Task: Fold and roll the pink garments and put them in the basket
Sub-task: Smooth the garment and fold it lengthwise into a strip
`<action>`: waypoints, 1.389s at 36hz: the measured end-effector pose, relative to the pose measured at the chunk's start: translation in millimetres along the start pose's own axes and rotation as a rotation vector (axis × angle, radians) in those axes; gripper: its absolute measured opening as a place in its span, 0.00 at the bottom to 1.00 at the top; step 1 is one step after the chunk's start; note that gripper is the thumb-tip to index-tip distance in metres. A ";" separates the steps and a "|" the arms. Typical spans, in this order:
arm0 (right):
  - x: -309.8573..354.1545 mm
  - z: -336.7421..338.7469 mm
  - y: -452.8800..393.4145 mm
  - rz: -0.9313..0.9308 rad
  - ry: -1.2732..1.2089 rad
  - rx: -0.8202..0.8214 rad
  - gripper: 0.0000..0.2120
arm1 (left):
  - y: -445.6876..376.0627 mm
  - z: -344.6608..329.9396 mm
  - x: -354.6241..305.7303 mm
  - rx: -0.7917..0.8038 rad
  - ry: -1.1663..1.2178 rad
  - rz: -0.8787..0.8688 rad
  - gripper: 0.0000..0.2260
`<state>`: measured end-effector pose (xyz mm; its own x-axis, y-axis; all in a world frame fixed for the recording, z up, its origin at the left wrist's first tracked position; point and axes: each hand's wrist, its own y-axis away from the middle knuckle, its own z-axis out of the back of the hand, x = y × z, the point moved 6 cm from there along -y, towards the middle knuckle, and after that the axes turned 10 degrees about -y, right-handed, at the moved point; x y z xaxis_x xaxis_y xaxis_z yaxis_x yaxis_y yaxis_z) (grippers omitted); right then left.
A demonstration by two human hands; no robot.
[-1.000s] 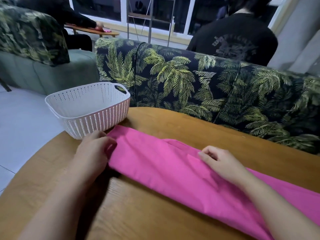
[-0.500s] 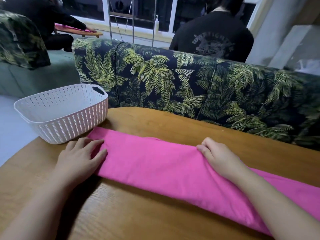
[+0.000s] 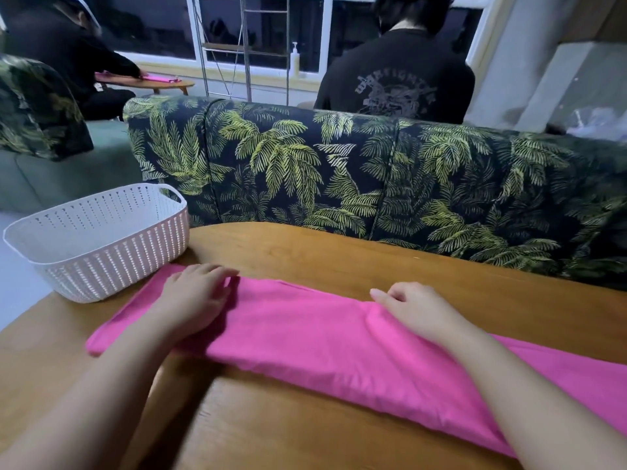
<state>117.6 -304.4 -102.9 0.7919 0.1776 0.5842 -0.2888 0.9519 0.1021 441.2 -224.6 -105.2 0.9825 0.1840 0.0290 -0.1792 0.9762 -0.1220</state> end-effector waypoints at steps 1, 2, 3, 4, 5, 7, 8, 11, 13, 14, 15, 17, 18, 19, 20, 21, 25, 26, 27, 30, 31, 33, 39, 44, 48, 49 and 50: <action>-4.4 3.3 2.1 0.009 -0.008 0.015 0.21 | -4.9 -1.7 -6.2 0.006 0.022 -0.036 0.16; -9.5 6.7 5.0 0.012 -0.018 0.027 0.21 | -8.4 -3.7 -9.8 0.017 0.056 -0.064 0.18; -15.6 9.7 8.5 0.009 -0.033 0.034 0.22 | -10.4 -5.9 -12.1 0.019 0.093 -0.093 0.23; -21.3 12.7 12.8 0.008 -0.051 0.036 0.23 | -11.8 -9.9 -12.7 0.009 0.133 -0.117 0.28; -25.5 14.6 16.4 0.015 -0.059 0.034 0.23 | -11.8 -13.8 -11.1 -0.015 0.163 -0.130 0.31; -32.8 17.7 25.1 0.049 -0.036 0.024 0.22 | -8.9 -18.1 -11.0 -0.046 0.175 -0.127 0.32; -35.2 17.6 28.6 0.071 -0.015 0.021 0.21 | -6.7 -19.3 -11.2 -0.045 0.172 -0.122 0.33; -43.6 17.6 40.8 0.121 0.004 -0.008 0.16 | 0.0 -20.4 -15.2 -0.017 0.156 -0.114 0.35; -51.2 18.6 47.7 0.134 -0.004 -0.042 0.14 | 5.3 -19.9 -17.3 -0.012 0.143 -0.111 0.36; -54.8 18.9 51.0 0.135 -0.001 -0.055 0.14 | 8.3 -20.3 -18.2 -0.012 0.141 -0.110 0.36; -58.6 18.8 54.2 0.133 0.001 -0.061 0.15 | 12.1 -21.0 -19.4 -0.010 0.142 -0.112 0.36; -64.0 19.0 60.5 0.130 0.000 -0.069 0.16 | 20.4 -22.5 -21.1 -0.002 0.152 -0.115 0.36; -65.8 19.7 63.5 0.130 -0.001 -0.072 0.16 | 24.7 -23.0 -21.1 -0.001 0.166 -0.113 0.36; -67.2 20.7 66.6 0.130 0.001 -0.071 0.15 | 29.3 -22.8 -21.1 -0.004 0.183 -0.109 0.36; -68.4 21.4 69.8 0.127 0.008 -0.063 0.16 | 34.0 -22.7 -20.4 -0.008 0.200 -0.101 0.36; -69.8 21.9 72.3 0.123 0.019 -0.051 0.16 | 38.3 -22.4 -19.6 -0.012 0.208 -0.095 0.35; -70.3 22.3 77.7 0.112 0.069 0.005 0.16 | 45.9 -25.3 -13.4 -0.021 0.212 -0.096 0.35; -68.5 22.3 77.2 0.104 0.090 0.025 0.15 | 43.4 -25.9 -10.0 -0.014 0.214 -0.076 0.36; -66.3 22.8 76.2 0.093 0.112 0.046 0.15 | 40.1 -25.1 -6.8 0.000 0.211 -0.050 0.35; -59.6 25.5 72.1 0.053 0.154 0.101 0.14 | 27.1 -20.1 -0.2 0.015 0.160 -0.014 0.19; -58.6 26.8 71.0 0.044 0.147 0.107 0.14 | 23.2 -15.9 -2.4 -0.005 0.133 -0.043 0.14; -57.3 29.9 70.2 0.043 0.129 0.097 0.13 | 18.5 -8.4 -8.8 -0.016 0.082 -0.089 0.09; -56.2 28.7 64.5 0.049 0.210 0.058 0.12 | 14.6 -2.8 -6.9 -0.011 0.150 -0.078 0.07; -53.7 24.7 57.6 0.027 0.335 0.045 0.13 | 13.3 -5.3 -9.0 -0.038 0.143 -0.083 0.07; -59.3 20.2 52.5 -0.038 0.357 0.000 0.15 | 9.2 -8.9 -10.8 -0.046 0.023 -0.047 0.09; -60.7 19.2 51.9 -0.056 0.354 -0.007 0.16 | 9.3 -9.2 -10.5 -0.061 -0.001 -0.037 0.09; -61.3 18.7 52.4 -0.073 0.346 -0.015 0.16 | 9.8 -10.0 -8.4 -0.072 -0.021 -0.013 0.10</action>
<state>43.9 -270.1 -118.3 0.9463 0.1810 0.2678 -0.2191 0.9683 0.1197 431.6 -217.7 -116.6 0.9833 0.1748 0.0517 -0.1619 0.9679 -0.1923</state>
